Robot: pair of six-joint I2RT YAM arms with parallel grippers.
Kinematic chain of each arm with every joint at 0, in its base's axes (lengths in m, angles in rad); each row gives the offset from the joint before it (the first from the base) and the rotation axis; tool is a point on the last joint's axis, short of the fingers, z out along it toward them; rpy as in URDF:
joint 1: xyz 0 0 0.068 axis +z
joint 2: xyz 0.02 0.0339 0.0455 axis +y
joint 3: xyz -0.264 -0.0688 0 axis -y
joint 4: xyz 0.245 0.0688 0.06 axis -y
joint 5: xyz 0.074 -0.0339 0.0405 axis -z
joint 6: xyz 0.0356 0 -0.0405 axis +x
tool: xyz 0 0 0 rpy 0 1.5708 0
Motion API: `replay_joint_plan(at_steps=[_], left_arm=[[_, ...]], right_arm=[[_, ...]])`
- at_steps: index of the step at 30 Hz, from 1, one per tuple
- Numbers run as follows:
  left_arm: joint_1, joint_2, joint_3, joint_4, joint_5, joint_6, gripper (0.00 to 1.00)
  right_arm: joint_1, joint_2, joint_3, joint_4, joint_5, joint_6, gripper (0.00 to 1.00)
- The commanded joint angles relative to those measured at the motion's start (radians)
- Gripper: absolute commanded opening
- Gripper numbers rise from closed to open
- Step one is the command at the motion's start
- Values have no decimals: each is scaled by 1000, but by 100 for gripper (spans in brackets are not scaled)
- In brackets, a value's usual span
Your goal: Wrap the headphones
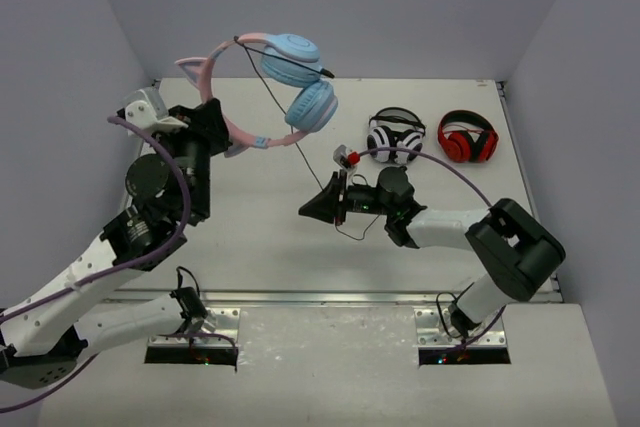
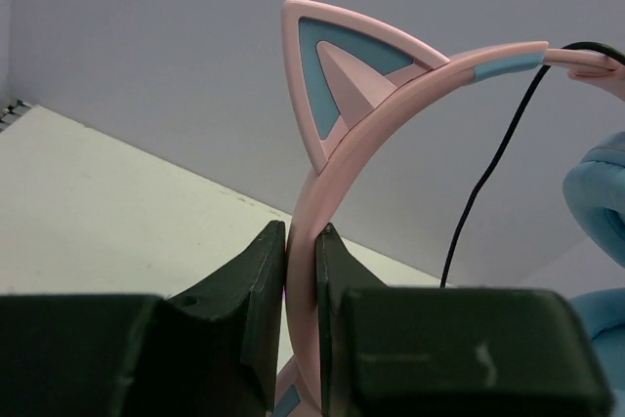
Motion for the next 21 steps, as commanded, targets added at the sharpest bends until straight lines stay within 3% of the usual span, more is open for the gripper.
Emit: replay_joint_plan(at_steps=[1,6,12,18,21], left_arm=[[26,71,45,312,-128,66,0],[248,212,202,117,-9,-152,0],[331,382,333,111,-12,-46,0],[330,401,148,125,-4,18,0],[331,401,30,152,-74,60,0]], right_arm=[[34,-118,-28,66,9,5,2],[111,-249,-17,-176,61,-139,1],[218,-407,-1,-512,167,-302,1],[230,-496,116,-807,275,-462,1],[232,-562,180,-931,376,-518,1]])
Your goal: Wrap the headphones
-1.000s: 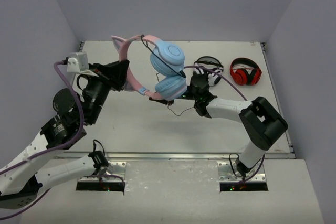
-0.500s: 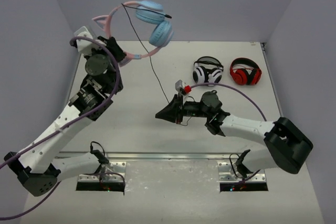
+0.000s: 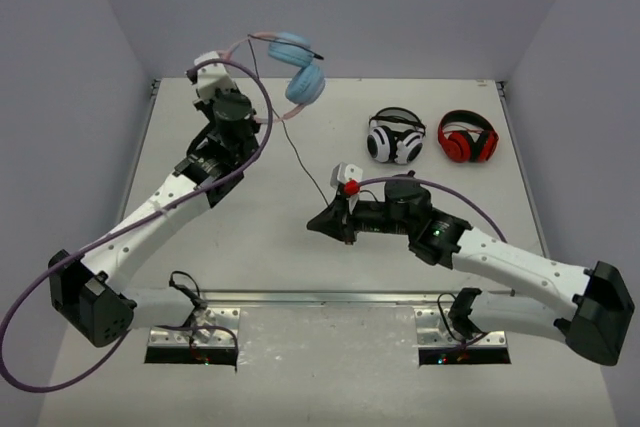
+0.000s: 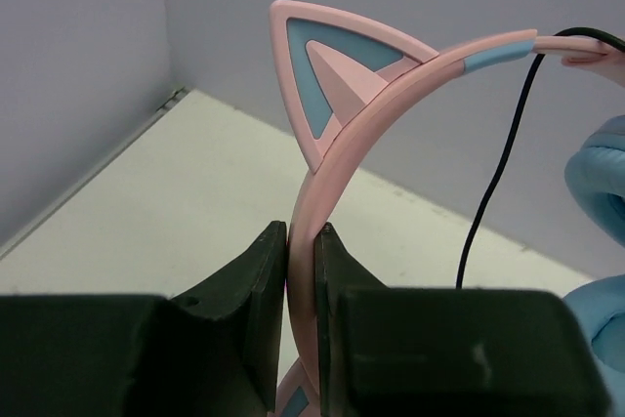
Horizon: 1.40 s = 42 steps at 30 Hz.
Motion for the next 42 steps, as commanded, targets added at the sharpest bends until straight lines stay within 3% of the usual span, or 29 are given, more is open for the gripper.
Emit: replay_joint_plan(at_steps=[1,4,7,13,20,25,31,37,42], left_arm=[[12,-18,-152,105,-84,39,0],[12,8,-284,206,-110,89,0],[12,49,-305,139,-39,13,0],[-33,-85,-503,278,333,31,0],[-132,-288,-789,374,403,36,0],[-226,-404,-837,343,437,46,0],[-292,-519,-866,233,524,14,0],[-312,-655,-900,176,600,-37,0],[-347,-664,-851,153,694,-44,0]], right_arm=[[5,-84,121,-213,144,-153,1],[5,-105,240,-361,193,-216,1],[3,-107,328,-433,257,-280,1],[3,-35,463,-527,440,-415,1],[-14,77,563,-559,644,-605,1],[-35,125,615,-528,686,-691,6],[-102,237,669,-467,742,-794,2],[-256,304,719,-455,609,-719,5],[-262,338,739,-472,549,-693,7]])
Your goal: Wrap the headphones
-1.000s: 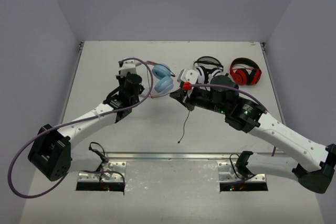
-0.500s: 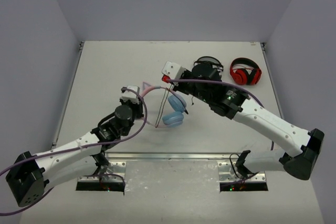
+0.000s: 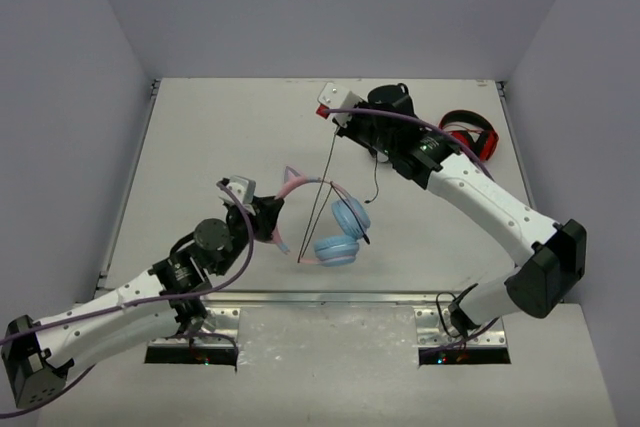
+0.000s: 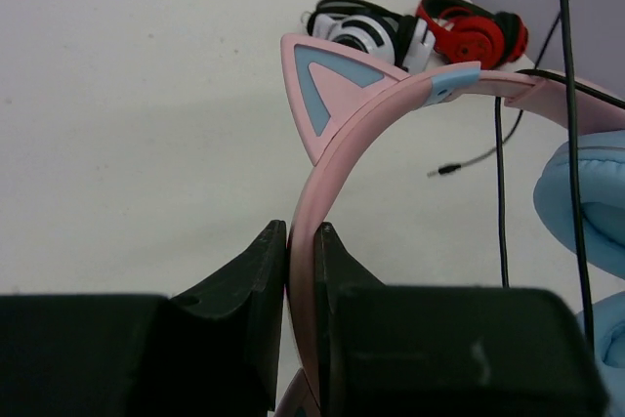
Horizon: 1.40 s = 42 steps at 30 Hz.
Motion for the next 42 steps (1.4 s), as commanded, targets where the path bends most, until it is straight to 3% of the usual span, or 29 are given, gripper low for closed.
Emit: replay_joint_plan(at_steps=[1,6,11,17,24,29,34,42], left_arm=[[-23,-6,53,-4,144,-34,0],[-23,11,178,-86,141,-42,0],[-23,-53,253,-193,22,-51,0],[-23,-105,331,-260,49,-50,0],[-23,-134,438,-217,-15,-47,0],[-23,-58,566,-194,-181,-25,0],[-23,31,698,-106,-262,2,0],[-23,185,834,-90,-494,13,0]], right_arm=[[-12,-17,57,103,-41,35,7],[-29,-26,17,146,-96,112,7],[-79,-32,-38,193,-142,207,1],[-112,0,-54,209,-213,287,1],[-113,17,-127,231,-456,405,2],[-112,-38,-287,426,-640,546,11],[-100,-54,-433,661,-809,733,7],[23,-63,-554,803,-753,799,2]])
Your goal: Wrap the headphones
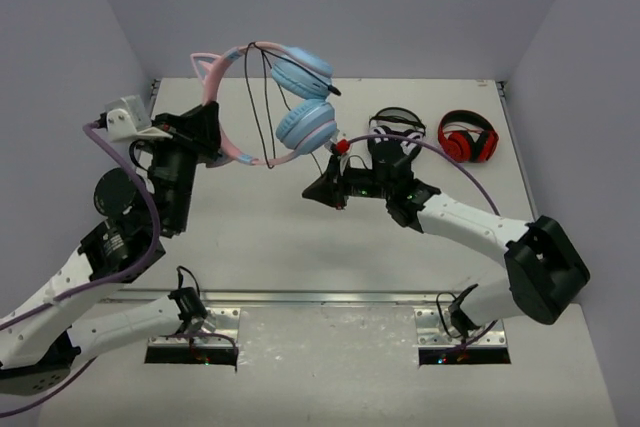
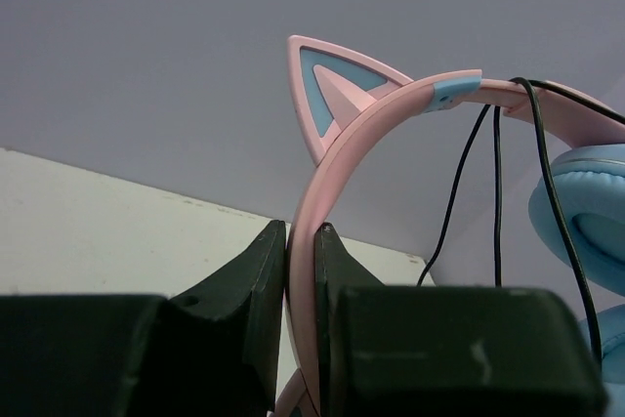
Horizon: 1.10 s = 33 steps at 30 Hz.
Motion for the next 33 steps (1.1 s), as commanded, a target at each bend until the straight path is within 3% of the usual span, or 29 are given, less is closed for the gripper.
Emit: replay_joint_plan(at_steps=[1,6,12,19,24,29,33], left_arm=[[-8,40,67,122,-149,-19,0],[-8,123,113,155,-311,27,0],[27,287,208,185,-316,110,0],[179,433,318,-2,-203,-60,0],[271,488,299,1,-187,-40,0],[310,488,121,142,-138,35,0],[308,444,-52,205,-58,36,0]], right_arm=[[38,-41,-59,177,7,74,1],[101,-99,-145,246,70,100,1],[199,-192,-183,239,155,68,1],[276,-215,-16,-126,187,-74,1],[308,-253,54,-295,259,-145,1],[324,-230,184,-483,296,-219,1],[325,-138,333,-730,355,-361,1]])
